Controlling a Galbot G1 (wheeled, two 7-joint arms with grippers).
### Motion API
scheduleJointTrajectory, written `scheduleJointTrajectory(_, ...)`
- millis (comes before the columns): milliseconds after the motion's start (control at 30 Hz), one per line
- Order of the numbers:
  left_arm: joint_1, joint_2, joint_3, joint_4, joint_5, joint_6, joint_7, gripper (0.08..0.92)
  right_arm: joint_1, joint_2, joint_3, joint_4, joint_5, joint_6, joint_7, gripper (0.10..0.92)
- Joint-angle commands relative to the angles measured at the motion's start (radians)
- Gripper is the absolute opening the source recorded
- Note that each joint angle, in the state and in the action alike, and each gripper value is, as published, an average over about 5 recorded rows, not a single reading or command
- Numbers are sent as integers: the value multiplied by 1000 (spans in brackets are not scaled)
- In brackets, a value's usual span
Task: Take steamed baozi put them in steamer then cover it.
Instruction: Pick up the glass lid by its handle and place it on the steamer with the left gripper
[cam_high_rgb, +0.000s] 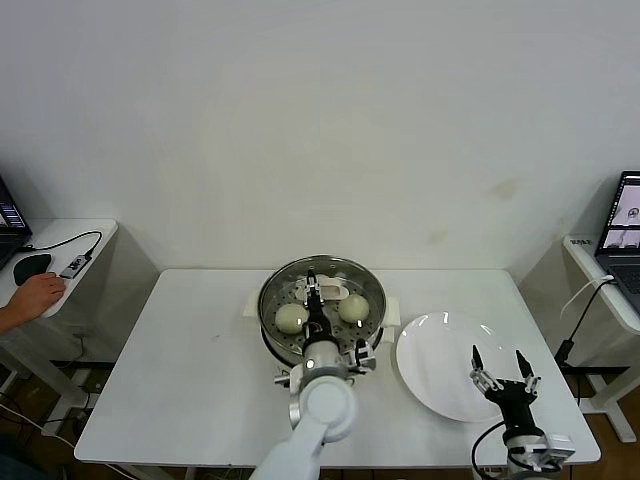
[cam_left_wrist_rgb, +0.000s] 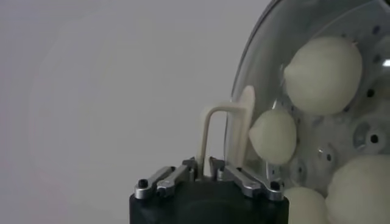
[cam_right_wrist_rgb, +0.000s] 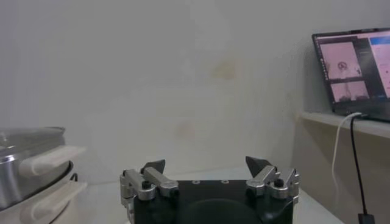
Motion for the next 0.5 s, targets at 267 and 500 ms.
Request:
scheduleJointTrajectory(267,67,6,31,-199,1,35,35,684,-2,-2,-1,-1,0,-2,0,823)
scheduleJointTrajectory(500,114,23,36,-285,-6,33,55,818,-5,-6,-10,0,0,-5,1,823)
